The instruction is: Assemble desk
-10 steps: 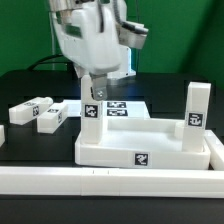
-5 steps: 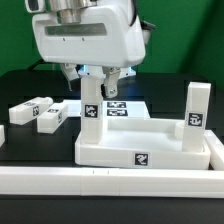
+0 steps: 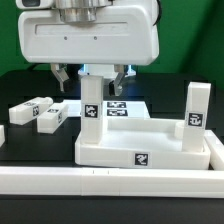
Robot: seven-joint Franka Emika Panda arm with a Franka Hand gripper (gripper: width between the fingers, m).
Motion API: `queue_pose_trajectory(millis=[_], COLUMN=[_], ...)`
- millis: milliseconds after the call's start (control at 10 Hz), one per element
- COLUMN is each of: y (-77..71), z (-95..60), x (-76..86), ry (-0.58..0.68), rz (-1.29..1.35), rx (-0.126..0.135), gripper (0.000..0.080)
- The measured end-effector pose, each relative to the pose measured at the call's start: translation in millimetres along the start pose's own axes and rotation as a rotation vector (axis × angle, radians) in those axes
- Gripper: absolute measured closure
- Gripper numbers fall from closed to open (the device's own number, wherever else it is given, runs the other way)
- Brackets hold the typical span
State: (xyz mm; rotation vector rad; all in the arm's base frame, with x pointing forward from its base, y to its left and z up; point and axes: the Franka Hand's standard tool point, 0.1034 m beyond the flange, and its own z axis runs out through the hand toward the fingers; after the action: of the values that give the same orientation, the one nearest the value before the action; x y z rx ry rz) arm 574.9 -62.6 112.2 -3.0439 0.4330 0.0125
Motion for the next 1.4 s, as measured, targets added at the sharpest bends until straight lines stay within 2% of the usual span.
queue_pose_trajectory(millis=[100, 300, 400, 900, 1400], y=[-0.5, -1.1, -0.9, -1.0, -1.4], z=[-0.2, 0.1, 0.1, 0.1, 1.3], x=[0.1, -0.3, -0.2, -0.2, -1.5], ry=[0.0, -0.001, 0.0, 0.0, -0.007], rz=[-0.051, -0.051, -0.051, -0.032, 0.391], rx=[-0.001, 0.0, 0.0, 0.0, 0.027], gripper=[0.0151, 0.041, 0.0512, 0.0511, 0.0509])
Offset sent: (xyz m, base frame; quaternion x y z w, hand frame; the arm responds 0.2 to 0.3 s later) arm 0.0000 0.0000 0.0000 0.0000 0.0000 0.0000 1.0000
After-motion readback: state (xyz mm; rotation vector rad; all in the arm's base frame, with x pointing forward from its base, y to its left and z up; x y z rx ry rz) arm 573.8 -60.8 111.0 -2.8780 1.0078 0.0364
